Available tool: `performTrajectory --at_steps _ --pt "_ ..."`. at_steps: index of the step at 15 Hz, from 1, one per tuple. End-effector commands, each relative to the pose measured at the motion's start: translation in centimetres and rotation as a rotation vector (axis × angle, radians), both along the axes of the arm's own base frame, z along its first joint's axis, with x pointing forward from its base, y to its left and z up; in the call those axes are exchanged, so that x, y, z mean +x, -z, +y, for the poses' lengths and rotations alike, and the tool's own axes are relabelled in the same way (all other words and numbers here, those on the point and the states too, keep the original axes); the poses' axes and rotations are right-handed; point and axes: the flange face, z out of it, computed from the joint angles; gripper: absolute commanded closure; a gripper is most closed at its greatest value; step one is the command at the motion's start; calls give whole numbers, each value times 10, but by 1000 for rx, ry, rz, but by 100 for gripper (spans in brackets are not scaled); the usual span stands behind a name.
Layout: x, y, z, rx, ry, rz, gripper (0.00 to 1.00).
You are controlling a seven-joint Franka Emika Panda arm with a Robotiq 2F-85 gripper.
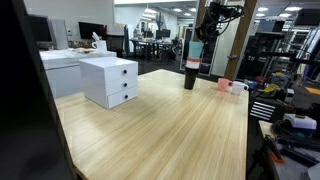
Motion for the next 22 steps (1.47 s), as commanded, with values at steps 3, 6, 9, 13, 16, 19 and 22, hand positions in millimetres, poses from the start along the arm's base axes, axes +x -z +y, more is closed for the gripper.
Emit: performTrajectory --at_steps 3,6,9,13,16,19,22 --pt "7 3 -8 -2 18 -19 99" --pt "7 10 -13 -10 27 -5 99" --pt "6 23 -17 -12 35 17 99" --pt "8 30 -17 -5 36 31 63" --pt "9 26 -16 0 37 24 42" --pt "10 8 -19 -10 40 -9 23" --pt "4 -9 -34 -32 67 -34 1"
